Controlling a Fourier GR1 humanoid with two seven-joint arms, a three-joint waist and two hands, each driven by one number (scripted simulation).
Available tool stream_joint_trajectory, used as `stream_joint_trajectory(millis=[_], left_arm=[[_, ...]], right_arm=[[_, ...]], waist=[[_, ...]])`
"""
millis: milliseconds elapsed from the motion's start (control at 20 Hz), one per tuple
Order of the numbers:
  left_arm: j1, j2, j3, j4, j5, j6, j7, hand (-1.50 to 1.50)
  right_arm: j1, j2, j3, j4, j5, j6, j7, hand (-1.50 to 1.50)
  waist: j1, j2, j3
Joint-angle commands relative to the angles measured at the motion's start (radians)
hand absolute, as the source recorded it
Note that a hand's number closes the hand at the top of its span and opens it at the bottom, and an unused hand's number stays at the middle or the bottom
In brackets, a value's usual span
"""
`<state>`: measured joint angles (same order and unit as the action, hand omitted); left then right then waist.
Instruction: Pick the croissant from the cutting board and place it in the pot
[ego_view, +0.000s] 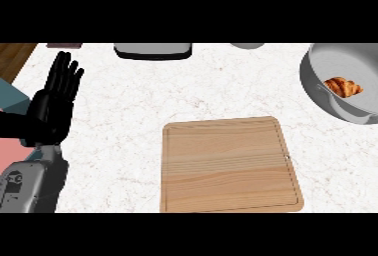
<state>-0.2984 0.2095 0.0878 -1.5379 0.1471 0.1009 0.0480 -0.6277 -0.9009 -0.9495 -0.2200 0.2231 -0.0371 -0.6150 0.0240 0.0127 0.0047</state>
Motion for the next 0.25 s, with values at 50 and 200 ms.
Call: stream_joint_trajectory(millis=[50, 200], left_arm=[[-0.009, -0.013, -0.012, 0.005, -0.015, 0.013, 0.013, 0.00], [0.000, -0.016, -0.013, -0.019, -0.011, 0.015, 0.028, 0.00]], right_arm=[[0.073, -0.110, -0.030, 0.022, -0.040, 0.115, 0.005, -1.50], [0.113, -0.131, -0.039, 0.023, -0.055, 0.139, -0.028, -1.50]], waist=[[-0.006, 0.000, 0.001], [-0.002, 0.000, 0.002]])
